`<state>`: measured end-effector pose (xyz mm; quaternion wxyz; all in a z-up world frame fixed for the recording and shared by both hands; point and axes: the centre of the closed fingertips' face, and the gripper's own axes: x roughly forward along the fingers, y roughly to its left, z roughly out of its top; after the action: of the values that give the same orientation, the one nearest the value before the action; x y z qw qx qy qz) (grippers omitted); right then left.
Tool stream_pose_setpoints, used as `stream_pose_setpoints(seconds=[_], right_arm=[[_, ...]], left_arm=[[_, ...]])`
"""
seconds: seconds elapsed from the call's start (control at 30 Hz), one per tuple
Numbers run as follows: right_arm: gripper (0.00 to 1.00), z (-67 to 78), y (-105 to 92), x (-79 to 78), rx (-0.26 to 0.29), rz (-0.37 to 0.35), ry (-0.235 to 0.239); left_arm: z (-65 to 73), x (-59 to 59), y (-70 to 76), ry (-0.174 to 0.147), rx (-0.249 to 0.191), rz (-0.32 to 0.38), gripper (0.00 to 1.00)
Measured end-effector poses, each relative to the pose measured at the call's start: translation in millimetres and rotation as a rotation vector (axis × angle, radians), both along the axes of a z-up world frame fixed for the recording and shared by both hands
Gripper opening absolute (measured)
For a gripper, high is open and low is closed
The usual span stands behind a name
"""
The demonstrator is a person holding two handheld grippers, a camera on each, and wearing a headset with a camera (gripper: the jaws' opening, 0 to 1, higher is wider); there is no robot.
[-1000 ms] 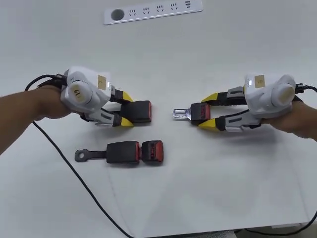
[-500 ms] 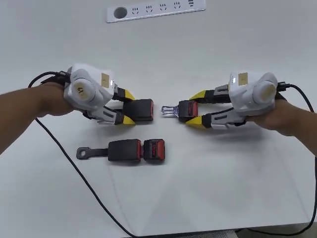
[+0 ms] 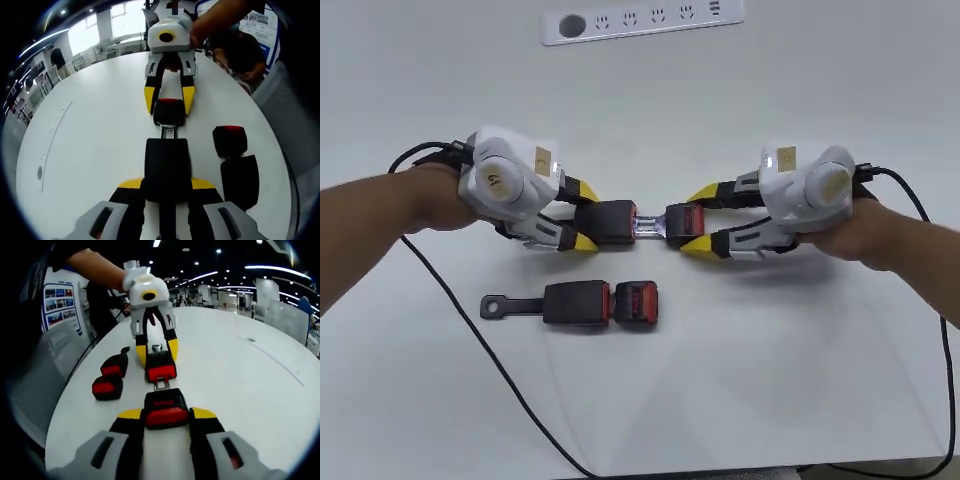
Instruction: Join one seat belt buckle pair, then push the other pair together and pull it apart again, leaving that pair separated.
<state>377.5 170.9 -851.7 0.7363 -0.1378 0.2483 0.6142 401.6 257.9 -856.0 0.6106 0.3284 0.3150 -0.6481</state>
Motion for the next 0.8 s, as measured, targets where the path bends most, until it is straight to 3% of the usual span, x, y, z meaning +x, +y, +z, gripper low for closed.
stream_pose_setpoints(seconds=[0.27, 0.33, 0.8], right_arm=[[0.37, 0.6, 8.9, 7.2, -0.021, 0.043, -0.001], [0.36, 1.6, 6.9, 9.3, -0.011, 0.028, 0.022], [0.35, 0.3, 16.9, 17.7, -0.042, 0.036, 0.024]], left_arm=[[-0.3, -0.5, -0.5, -0.002, 0.01, -0.008, 0.34], [-0.5, -0.4, -0.5, 0.002, 0.013, -0.002, 0.34], [-1.3, -1.0, -1.6, -0.003, 0.055, -0.012, 0.33]])
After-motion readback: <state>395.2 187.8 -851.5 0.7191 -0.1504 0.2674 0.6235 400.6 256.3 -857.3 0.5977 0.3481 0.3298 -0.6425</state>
